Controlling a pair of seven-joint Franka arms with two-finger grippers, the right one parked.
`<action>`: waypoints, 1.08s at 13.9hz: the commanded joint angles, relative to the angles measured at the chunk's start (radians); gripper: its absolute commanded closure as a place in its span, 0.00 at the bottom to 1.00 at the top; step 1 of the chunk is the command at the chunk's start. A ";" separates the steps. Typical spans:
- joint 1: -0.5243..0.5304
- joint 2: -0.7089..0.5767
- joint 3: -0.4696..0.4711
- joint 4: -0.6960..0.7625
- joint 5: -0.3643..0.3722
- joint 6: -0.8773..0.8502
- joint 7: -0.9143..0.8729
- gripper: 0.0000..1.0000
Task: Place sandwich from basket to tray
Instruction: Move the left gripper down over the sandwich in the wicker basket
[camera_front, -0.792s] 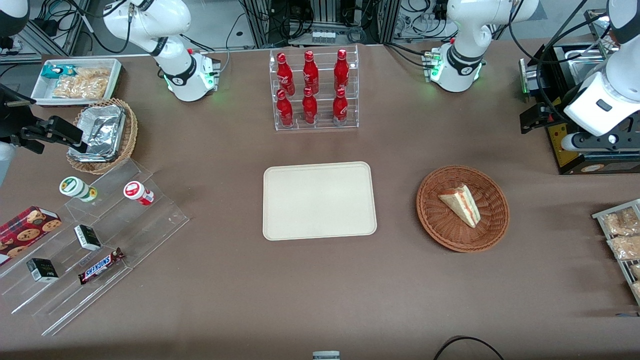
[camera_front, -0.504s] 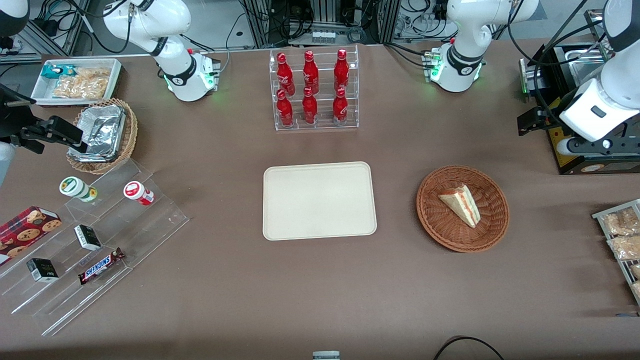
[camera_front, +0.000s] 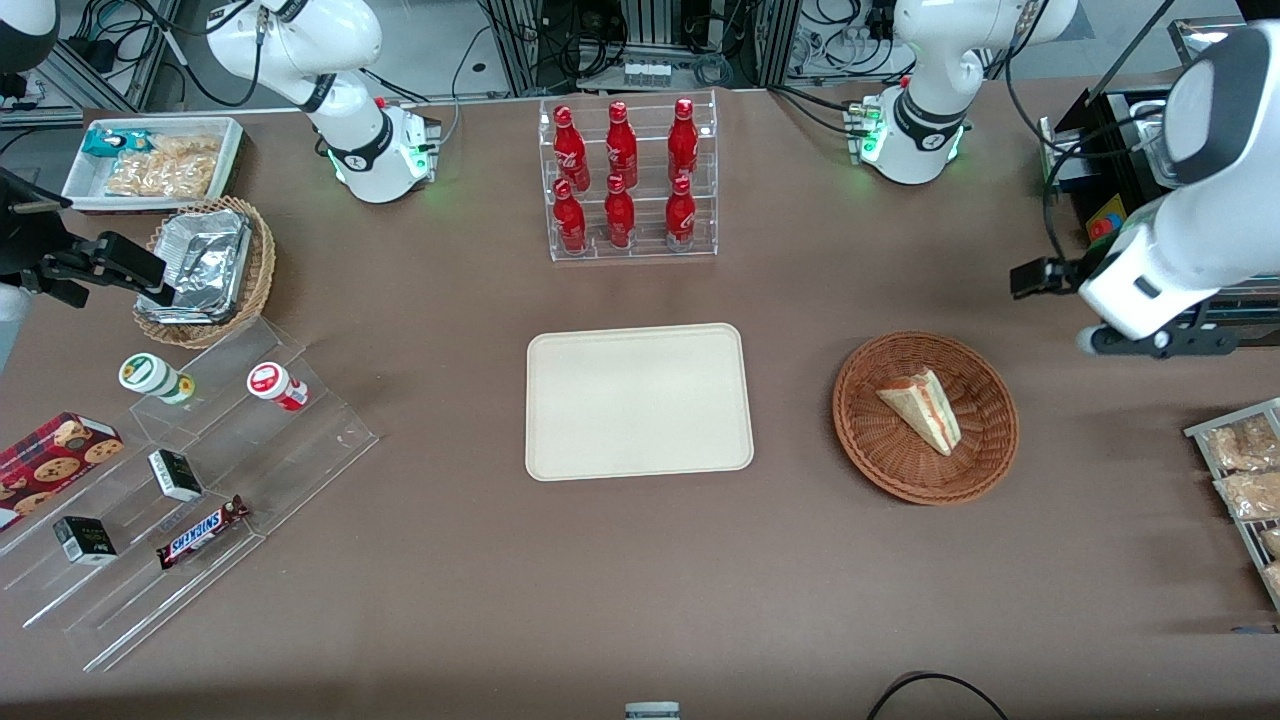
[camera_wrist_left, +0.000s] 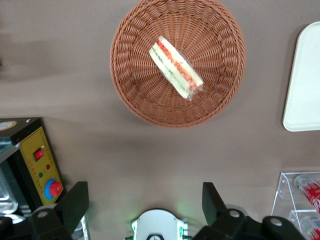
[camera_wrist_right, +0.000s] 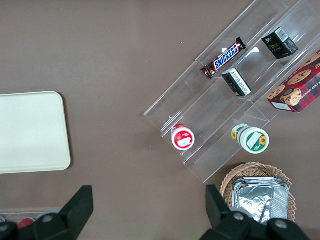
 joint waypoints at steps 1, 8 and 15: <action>0.001 -0.015 0.002 -0.078 0.001 0.061 -0.002 0.00; -0.008 -0.013 0.001 -0.292 0.005 0.349 -0.152 0.00; -0.047 0.008 -0.002 -0.434 0.007 0.616 -0.481 0.00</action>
